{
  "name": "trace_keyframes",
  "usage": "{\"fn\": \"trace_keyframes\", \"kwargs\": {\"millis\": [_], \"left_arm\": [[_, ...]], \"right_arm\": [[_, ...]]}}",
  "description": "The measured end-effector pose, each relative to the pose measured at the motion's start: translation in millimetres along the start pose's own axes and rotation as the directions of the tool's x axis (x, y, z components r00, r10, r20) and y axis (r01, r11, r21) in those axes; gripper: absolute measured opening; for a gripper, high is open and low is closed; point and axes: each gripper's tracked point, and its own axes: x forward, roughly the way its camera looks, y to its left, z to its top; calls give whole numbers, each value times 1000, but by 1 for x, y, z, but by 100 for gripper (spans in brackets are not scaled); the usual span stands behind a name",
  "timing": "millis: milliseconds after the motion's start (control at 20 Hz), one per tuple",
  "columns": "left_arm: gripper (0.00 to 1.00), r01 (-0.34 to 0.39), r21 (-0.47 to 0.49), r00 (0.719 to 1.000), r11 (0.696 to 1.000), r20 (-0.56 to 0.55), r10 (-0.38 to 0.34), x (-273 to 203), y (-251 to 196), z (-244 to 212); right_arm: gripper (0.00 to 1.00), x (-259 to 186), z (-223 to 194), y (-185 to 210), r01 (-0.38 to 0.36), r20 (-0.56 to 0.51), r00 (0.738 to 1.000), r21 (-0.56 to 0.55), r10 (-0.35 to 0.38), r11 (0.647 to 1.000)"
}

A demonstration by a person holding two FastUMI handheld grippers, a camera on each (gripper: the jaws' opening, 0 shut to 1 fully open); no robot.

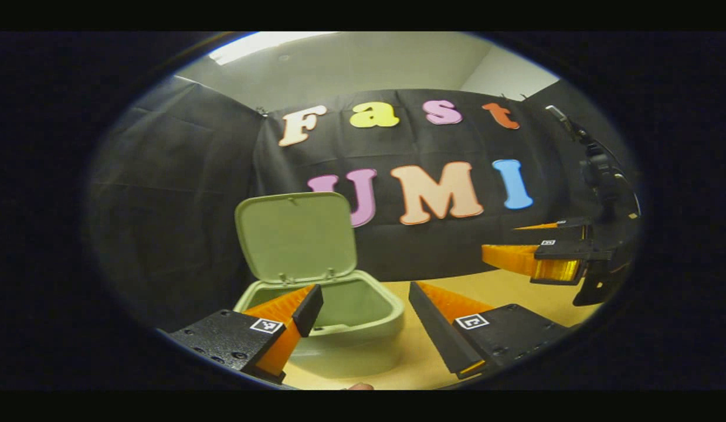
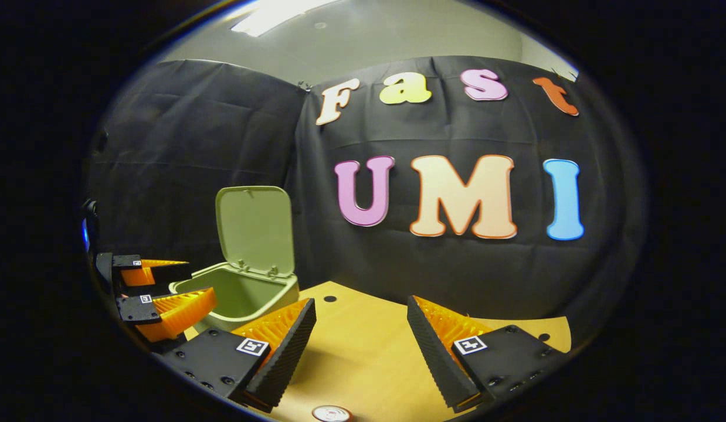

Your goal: Press the lid of the desktop garbage bin to open it, pick up the crumpled paper on the desktop and throw it into the bin, then pick up the pop can on the desktop and drop it into the bin, and finally close the garbage bin lid.

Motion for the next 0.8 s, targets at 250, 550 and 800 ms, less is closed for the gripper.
{"fn": "trace_keyframes", "kwargs": {"millis": [250, 550, 800], "left_arm": [[92, 164, -49, 983, 985, -75, -167, 9, -72, -37], [93, 287, -83, 926, 954, -233, -298, 1, -136, -115], [93, 333, -75, 869, 940, -363, -337, -14, -165, -178]], "right_arm": [[98, -41, -17, -70, 137, -38, 990, 64, -134, 989], [98, -97, -53, -134, 269, -110, 959, 72, -261, 960], [99, -134, -87, -156, 309, -186, 937, 49, -295, 950]]}}
